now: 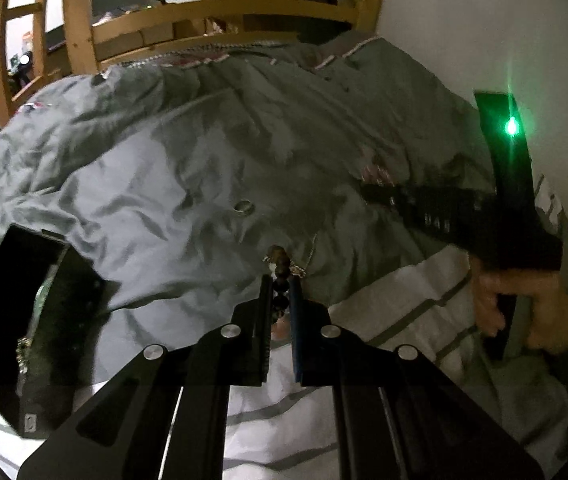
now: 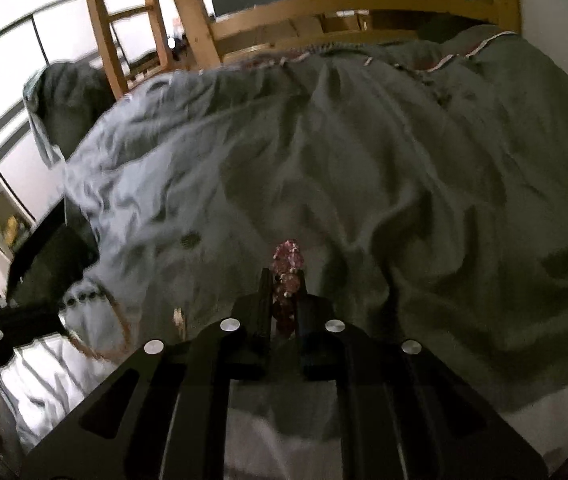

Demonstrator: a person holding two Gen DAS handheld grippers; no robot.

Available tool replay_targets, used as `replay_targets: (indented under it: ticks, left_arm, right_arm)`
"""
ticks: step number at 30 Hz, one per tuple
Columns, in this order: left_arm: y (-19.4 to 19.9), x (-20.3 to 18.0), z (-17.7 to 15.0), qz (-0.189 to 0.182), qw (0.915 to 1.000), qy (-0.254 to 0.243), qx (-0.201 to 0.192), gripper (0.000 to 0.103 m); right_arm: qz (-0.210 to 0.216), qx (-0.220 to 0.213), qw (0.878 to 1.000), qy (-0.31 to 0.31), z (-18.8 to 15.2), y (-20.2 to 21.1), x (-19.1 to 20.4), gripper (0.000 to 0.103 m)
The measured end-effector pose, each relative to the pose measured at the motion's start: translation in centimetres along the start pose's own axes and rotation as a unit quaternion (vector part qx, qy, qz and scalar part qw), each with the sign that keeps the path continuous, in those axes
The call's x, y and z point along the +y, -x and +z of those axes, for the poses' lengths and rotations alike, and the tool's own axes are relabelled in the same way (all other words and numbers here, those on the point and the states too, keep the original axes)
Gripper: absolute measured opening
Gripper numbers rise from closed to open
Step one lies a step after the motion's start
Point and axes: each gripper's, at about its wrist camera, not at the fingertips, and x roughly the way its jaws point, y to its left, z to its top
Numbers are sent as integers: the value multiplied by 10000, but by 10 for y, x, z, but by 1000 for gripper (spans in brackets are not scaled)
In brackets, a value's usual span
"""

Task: Organize jewelry
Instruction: 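Carry the brown bead bracelet to the box with the left tool while the right tool carries the pink bracelet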

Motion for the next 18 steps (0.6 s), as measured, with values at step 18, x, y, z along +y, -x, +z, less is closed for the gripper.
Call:
replay_targets:
  ticks: [18]
  left_arm:
    - [55, 29, 5, 242, 9980, 499, -318, 8]
  right_arm:
    - [19, 43, 9996, 295, 3, 64, 52, 11]
